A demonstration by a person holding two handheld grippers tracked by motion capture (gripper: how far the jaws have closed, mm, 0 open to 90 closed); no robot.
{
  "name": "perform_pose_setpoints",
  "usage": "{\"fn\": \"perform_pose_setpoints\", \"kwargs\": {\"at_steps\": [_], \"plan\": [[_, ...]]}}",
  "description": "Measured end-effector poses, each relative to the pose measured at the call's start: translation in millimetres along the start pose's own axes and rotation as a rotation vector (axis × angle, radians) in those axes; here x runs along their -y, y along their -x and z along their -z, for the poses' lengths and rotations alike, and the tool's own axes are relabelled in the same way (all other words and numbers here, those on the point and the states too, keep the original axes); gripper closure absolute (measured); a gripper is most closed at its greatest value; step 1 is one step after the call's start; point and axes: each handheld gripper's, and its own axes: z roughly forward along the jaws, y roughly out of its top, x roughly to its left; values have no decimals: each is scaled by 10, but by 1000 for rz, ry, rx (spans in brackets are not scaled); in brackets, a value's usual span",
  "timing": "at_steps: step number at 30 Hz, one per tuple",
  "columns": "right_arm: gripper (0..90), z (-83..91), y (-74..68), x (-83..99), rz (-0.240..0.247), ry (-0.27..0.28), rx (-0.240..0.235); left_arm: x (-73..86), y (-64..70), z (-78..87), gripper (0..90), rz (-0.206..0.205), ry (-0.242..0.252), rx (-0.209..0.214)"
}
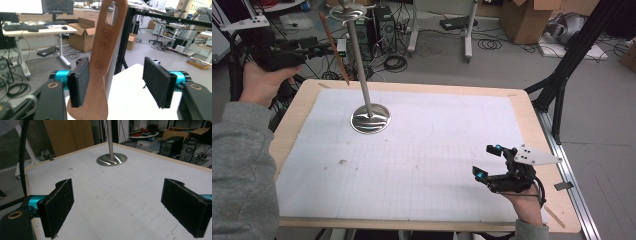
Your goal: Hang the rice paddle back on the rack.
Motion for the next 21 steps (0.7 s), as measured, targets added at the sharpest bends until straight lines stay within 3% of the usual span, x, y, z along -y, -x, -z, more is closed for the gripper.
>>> {"fn": "perform_pose_setpoints", "kwargs": {"at_steps": [4, 7, 9, 14, 21], "plan": [[99, -16, -5, -7, 8, -1, -3, 53, 68, 42, 308, -60, -13, 28], [99, -29, -11, -11, 11, -3, -7, 93, 131, 60, 235, -111, -39, 14], [100, -35, -16, -16, 11, -2, -9, 117, 158, 68, 189, -116, -48, -1], [100, -42, -38, -35, 12, -2, -18, 203, 203, 142, 175, -106, -46, -22], [100, -63, -26, -65, 24, 11, -18, 414, 225, 351, 171, -101, -86, -63]]}}
